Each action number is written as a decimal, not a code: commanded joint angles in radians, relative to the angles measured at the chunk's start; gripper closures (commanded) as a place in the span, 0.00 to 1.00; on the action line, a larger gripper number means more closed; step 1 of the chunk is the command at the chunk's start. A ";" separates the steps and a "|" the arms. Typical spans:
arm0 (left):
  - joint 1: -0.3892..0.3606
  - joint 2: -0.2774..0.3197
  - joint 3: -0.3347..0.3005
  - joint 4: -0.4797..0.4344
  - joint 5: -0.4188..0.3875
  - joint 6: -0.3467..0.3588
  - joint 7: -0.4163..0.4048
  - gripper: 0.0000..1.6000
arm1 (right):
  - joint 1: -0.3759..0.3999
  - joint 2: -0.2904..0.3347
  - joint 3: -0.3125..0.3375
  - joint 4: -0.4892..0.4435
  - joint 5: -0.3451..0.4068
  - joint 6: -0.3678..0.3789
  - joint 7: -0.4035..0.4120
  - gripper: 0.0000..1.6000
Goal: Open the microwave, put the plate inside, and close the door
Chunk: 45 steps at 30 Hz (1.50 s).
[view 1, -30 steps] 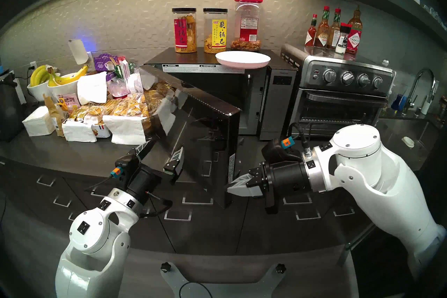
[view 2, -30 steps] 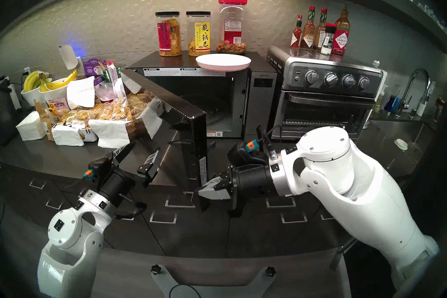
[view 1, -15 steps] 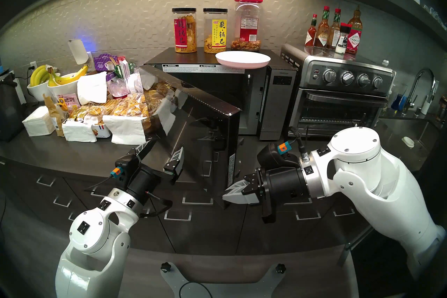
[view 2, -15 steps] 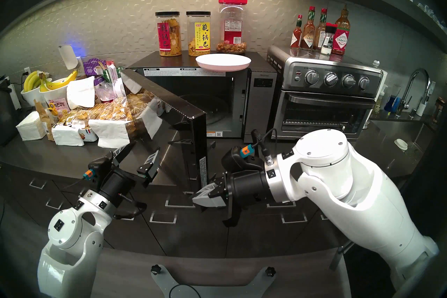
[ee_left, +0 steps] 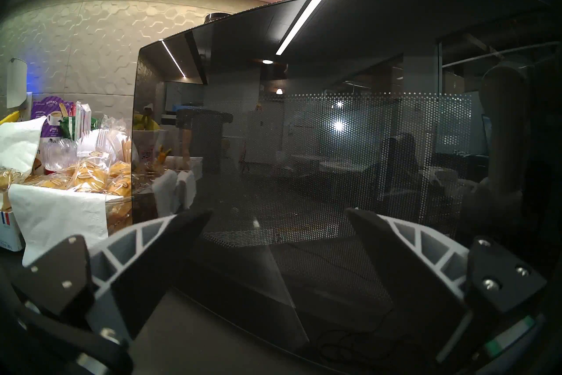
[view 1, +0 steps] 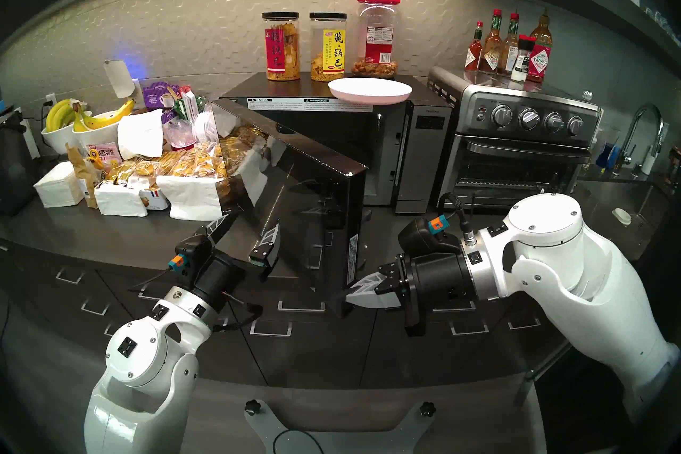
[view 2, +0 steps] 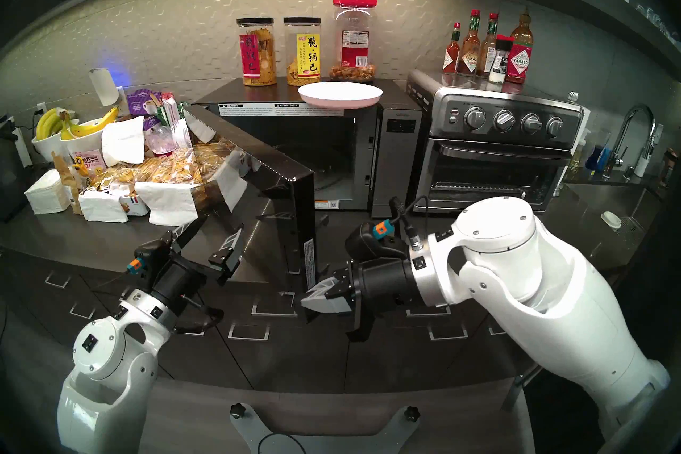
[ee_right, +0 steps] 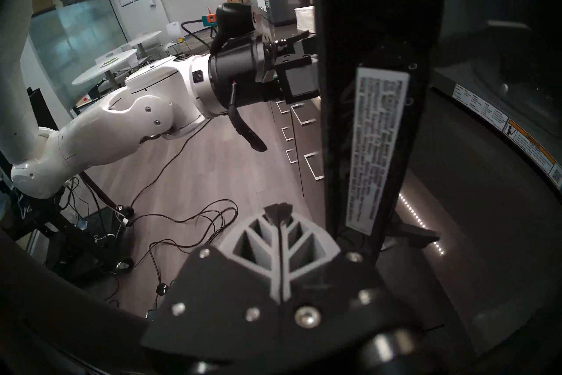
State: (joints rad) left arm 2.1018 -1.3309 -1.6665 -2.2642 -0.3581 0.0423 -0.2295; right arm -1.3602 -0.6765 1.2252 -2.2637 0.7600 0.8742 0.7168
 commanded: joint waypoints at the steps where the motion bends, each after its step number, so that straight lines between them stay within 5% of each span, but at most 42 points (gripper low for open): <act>1: 0.000 0.001 0.003 -0.020 0.001 -0.001 -0.002 0.00 | 0.020 0.018 0.049 0.052 0.008 -0.018 0.013 1.00; 12: 0.000 0.001 0.002 -0.020 0.001 -0.001 -0.002 0.00 | 0.066 -0.001 0.031 0.140 -0.001 -0.046 0.053 1.00; 45: 0.000 0.001 0.002 -0.020 0.001 -0.001 -0.002 0.00 | 0.130 -0.093 -0.059 0.089 0.015 0.009 0.040 1.00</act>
State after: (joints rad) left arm 2.1021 -1.3310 -1.6671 -2.2642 -0.3580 0.0423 -0.2297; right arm -1.2441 -0.7511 1.1681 -2.1487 0.7599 0.8858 0.7419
